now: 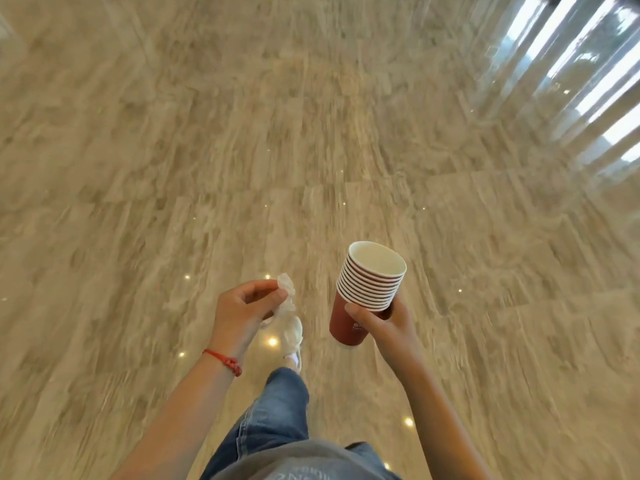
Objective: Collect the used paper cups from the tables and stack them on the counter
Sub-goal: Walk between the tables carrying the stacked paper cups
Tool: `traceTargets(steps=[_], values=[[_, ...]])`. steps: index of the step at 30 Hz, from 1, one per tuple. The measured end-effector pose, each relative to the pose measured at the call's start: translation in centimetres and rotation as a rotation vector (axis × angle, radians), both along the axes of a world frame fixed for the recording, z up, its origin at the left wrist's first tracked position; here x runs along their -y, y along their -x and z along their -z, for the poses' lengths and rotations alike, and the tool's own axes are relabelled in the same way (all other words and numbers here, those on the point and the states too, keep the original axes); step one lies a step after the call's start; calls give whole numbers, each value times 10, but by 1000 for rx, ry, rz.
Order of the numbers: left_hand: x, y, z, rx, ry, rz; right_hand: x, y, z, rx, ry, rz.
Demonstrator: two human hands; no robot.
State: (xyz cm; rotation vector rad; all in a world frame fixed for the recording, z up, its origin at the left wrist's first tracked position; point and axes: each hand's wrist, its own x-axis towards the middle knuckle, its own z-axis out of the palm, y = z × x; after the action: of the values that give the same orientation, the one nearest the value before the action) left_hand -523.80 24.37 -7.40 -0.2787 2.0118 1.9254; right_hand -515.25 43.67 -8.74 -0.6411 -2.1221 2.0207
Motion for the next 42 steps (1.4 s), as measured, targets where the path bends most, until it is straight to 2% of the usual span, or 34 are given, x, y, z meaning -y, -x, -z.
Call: traceTargets(steps=[6,12,24,36,42], values=[[-65,165,12,9,-11,47,-63,164,5,-16,-1,23],[-121,332,-12,-60,7,86,-118,317,-17,-19,16,29],[-275,584,4,-37,5,87,-261,571,1,-33,33,57],[-425,838,-16,-48,-28,94,-416,826,-6,6,56,69],[-486,995,-3,-46,-23,106,-476,981,1,-21,26,86]])
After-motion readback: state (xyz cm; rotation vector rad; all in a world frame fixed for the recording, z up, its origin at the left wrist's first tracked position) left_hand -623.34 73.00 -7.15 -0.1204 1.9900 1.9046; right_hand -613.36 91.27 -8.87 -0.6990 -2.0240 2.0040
